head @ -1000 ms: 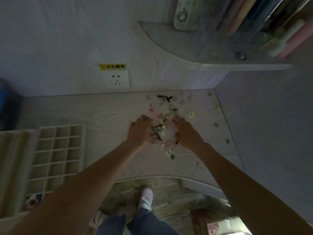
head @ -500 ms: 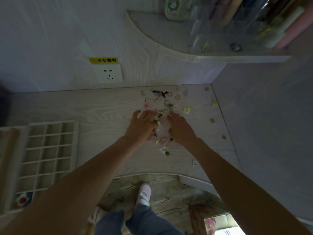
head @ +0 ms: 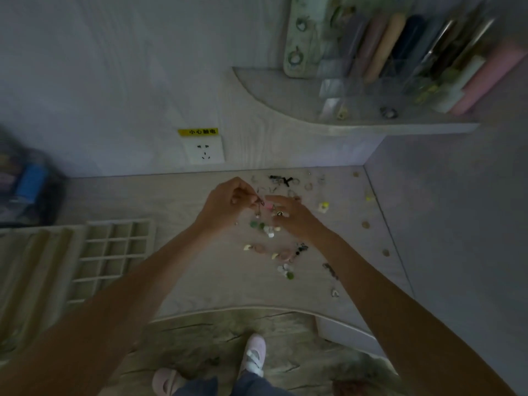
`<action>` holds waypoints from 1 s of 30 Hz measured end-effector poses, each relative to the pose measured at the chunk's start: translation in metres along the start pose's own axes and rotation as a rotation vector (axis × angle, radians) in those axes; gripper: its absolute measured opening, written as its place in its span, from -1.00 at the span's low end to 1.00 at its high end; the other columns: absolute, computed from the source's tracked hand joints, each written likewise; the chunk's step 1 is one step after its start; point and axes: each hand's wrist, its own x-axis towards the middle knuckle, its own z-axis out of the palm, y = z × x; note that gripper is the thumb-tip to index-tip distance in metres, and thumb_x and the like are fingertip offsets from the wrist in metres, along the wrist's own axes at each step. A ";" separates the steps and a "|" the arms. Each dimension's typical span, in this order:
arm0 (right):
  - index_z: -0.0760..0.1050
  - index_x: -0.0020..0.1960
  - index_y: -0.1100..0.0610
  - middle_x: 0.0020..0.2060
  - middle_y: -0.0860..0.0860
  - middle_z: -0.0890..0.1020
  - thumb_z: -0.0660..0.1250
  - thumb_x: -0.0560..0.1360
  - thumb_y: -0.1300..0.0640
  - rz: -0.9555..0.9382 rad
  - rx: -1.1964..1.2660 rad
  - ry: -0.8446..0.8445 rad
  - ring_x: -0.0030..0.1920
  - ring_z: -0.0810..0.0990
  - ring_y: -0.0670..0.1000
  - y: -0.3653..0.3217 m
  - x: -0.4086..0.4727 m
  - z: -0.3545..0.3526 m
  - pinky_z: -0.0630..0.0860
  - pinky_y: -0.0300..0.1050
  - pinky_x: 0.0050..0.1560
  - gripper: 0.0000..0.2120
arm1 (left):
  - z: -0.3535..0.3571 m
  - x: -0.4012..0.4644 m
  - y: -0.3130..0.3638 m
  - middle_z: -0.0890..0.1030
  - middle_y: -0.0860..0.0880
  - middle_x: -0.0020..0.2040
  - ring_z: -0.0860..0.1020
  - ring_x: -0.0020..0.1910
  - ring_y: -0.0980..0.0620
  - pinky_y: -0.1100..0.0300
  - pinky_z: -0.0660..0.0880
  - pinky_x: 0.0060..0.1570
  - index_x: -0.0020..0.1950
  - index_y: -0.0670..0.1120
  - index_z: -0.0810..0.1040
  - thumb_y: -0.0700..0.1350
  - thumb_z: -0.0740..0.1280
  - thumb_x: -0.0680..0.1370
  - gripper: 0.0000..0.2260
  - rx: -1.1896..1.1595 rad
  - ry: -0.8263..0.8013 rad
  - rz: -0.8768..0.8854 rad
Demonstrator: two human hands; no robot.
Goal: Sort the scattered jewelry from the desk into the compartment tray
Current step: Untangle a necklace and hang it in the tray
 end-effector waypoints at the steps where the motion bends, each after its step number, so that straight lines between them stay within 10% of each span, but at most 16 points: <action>1: 0.34 0.39 0.21 0.32 0.14 0.43 0.23 0.53 0.38 -0.011 0.133 -0.047 0.33 0.42 0.07 -0.009 -0.001 0.001 0.41 -0.27 0.16 -0.57 | -0.004 -0.001 0.005 0.65 -0.10 -0.17 0.65 -0.18 0.06 0.19 0.56 -0.05 -0.19 -0.09 0.50 -0.31 0.32 0.50 -0.86 -0.040 0.012 -0.012; 6: 0.62 -0.03 0.16 -0.17 -0.07 0.66 0.36 0.48 0.23 -0.016 0.331 -0.070 -0.11 0.61 -0.16 -0.033 -0.001 0.009 0.51 -0.38 -0.12 -0.90 | -0.022 -0.005 0.024 0.64 -0.09 -0.16 0.64 -0.21 0.15 0.21 0.57 -0.01 -0.10 -0.12 0.53 -0.33 0.30 0.52 -0.88 -0.278 0.089 -0.116; 17: 0.52 -0.11 0.10 -0.23 0.03 0.64 0.36 0.47 0.26 -0.075 0.479 -0.074 -0.19 0.62 -0.05 -0.090 -0.008 0.018 0.51 -0.19 -0.05 -0.92 | -0.060 -0.035 0.033 0.62 -0.11 -0.08 0.60 -0.05 0.04 0.23 0.55 0.06 -0.07 -0.09 0.57 -0.36 0.33 0.48 -0.82 -0.388 0.075 -0.133; 30: 0.45 -0.22 0.09 -0.17 -0.01 0.63 0.26 0.54 0.20 -0.137 0.498 -0.169 -0.12 0.62 -0.03 -0.144 -0.014 0.066 0.53 -0.15 -0.10 -0.83 | -0.136 -0.082 0.015 0.65 0.04 -0.27 0.61 -0.27 0.15 0.23 0.52 -0.10 -0.21 -0.04 0.57 -0.12 0.39 0.48 -0.93 0.125 0.103 -0.060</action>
